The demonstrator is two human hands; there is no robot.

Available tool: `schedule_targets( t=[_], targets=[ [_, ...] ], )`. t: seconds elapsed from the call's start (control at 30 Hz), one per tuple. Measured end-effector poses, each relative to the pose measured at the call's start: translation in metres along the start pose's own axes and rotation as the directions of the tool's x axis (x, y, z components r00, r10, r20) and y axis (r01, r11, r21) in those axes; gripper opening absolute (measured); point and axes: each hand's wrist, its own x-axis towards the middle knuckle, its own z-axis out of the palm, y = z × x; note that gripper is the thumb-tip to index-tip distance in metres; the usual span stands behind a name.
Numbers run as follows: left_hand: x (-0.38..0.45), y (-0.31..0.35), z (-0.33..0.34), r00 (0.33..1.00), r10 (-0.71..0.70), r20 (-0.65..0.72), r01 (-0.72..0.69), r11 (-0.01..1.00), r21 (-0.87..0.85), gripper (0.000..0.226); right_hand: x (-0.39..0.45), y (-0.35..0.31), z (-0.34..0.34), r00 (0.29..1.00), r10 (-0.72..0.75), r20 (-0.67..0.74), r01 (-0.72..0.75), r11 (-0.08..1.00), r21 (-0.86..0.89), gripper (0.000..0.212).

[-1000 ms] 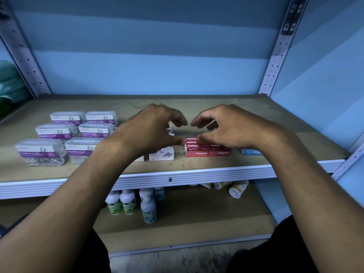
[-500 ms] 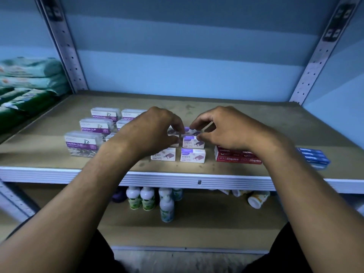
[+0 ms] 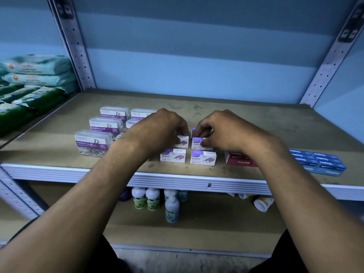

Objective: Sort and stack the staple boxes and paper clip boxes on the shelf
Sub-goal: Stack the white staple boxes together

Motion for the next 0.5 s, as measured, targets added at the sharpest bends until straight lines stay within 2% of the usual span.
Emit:
schedule_targets(
  t=[0.5],
  targets=[
    [-0.015,0.005,-0.007,0.998,0.015,-0.054,-0.017,0.999,-0.034,0.024,-0.01,-0.005,-0.007,0.999,-0.001,-0.036,0.002,1.0,0.03,0.024]
  ],
)
